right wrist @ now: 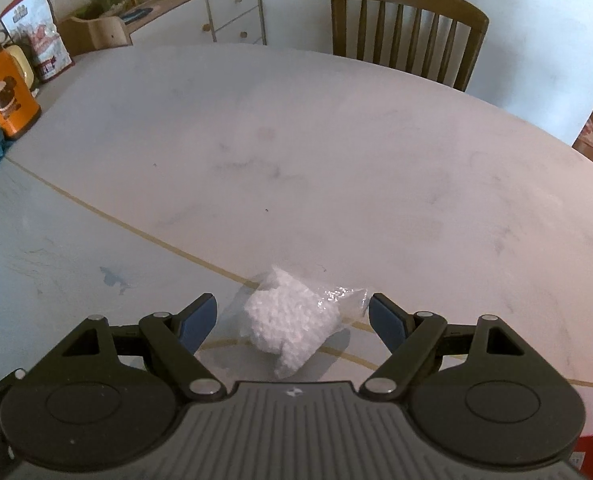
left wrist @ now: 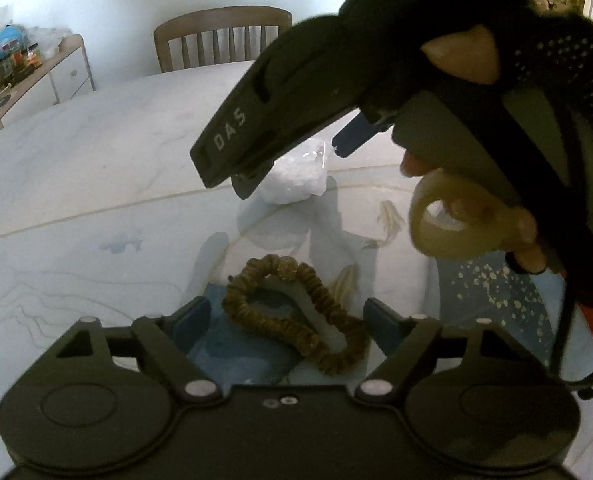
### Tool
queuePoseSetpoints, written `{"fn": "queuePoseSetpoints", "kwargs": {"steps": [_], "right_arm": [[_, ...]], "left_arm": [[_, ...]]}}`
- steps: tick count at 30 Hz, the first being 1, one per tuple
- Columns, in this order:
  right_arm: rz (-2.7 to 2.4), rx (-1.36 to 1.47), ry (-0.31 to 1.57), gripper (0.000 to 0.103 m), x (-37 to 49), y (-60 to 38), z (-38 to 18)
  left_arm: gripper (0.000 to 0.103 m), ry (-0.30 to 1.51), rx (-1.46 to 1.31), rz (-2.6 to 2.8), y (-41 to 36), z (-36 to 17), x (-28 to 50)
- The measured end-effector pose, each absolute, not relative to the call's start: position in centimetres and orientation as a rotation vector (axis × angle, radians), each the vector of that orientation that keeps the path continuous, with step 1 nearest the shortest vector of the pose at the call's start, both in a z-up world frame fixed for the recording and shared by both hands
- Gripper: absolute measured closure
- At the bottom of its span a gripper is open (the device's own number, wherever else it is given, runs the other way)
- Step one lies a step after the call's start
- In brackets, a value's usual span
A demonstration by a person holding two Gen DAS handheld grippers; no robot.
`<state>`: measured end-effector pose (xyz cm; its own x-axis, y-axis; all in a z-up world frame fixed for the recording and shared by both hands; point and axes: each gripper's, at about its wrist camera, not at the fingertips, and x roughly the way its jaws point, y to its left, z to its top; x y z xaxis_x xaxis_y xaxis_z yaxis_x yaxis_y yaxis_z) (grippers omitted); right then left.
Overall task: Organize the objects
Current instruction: 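Grasp the clear bag with the right tool while the left tool grasps the brown bead strand, then carry the clear bag and bead strand into the shoebox and open both tools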
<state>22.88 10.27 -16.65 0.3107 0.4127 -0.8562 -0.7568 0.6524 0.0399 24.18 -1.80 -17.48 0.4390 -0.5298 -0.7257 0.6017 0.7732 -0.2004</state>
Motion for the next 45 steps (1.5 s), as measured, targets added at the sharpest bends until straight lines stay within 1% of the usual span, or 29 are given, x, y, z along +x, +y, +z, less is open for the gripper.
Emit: {"fn": "queuePoseSetpoints", "kwargs": {"steps": [6, 8, 9, 10, 11, 12, 13, 17, 18, 20, 23, 25, 34, 45], "right_arm": [[0.796, -0.415, 0.986, 0.02, 23.0, 10.5, -17.0], [0.797, -0.416, 0.984, 0.021, 22.8, 10.4, -17.0], [0.797, -0.417, 0.983, 0.021, 22.8, 10.4, -17.0], [0.798, -0.416, 0.982, 0.024, 22.7, 10.4, -17.0], [0.798, -0.415, 0.982, 0.03, 22.6, 10.4, -16.9], [0.799, -0.416, 0.986, 0.033, 22.6, 10.5, -16.9], [0.798, -0.419, 0.99, 0.037, 22.5, 10.5, -16.9], [0.796, -0.424, 0.993, 0.048, 22.2, 10.4, -16.8], [0.791, -0.428, 0.997, 0.05, 22.1, 10.3, -16.8], [0.786, -0.427, 0.999, 0.06, 21.7, 10.1, -16.6], [0.787, -0.424, 0.993, 0.065, 21.2, 9.8, -16.3], [0.783, -0.422, 0.988, 0.066, 20.9, 9.4, -16.0], [0.796, -0.36, 0.985, 0.067, 18.9, 6.5, -13.5], [0.804, -0.315, 0.991, 0.067, 15.7, 1.3, -10.0]], "left_arm": [[0.037, 0.877, 0.083, -0.67, -1.2, -17.3, 24.5], [0.046, 0.886, 0.079, -0.666, -1.0, -17.1, 24.6], [0.048, 0.889, 0.077, -0.665, -1.0, -17.0, 24.7], [0.053, 0.893, 0.073, -0.663, -0.8, -17.0, 24.9], [0.058, 0.893, 0.066, -0.66, -0.6, -17.0, 25.0], [0.059, 0.895, 0.063, -0.657, -0.4, -17.0, 25.1], [0.063, 0.896, 0.06, -0.655, -0.3, -16.9, 25.2], [0.077, 0.908, 0.036, -0.647, 0.3, -16.8, 25.8], [0.079, 0.912, 0.029, -0.642, 0.2, -16.7, 25.9], [0.085, 0.921, 0.013, -0.638, 0.5, -16.6, 26.2], [0.088, 0.929, -0.003, -0.639, 0.6, -16.5, 26.5], [0.088, 0.931, -0.009, -0.639, 0.7, -16.4, 26.5], [0.089, 0.93, -0.044, -0.628, 1.5, -15.5, 25.6], [0.09, 0.898, -0.097, -0.644, 3.9, -12.2, 23.8]]}}
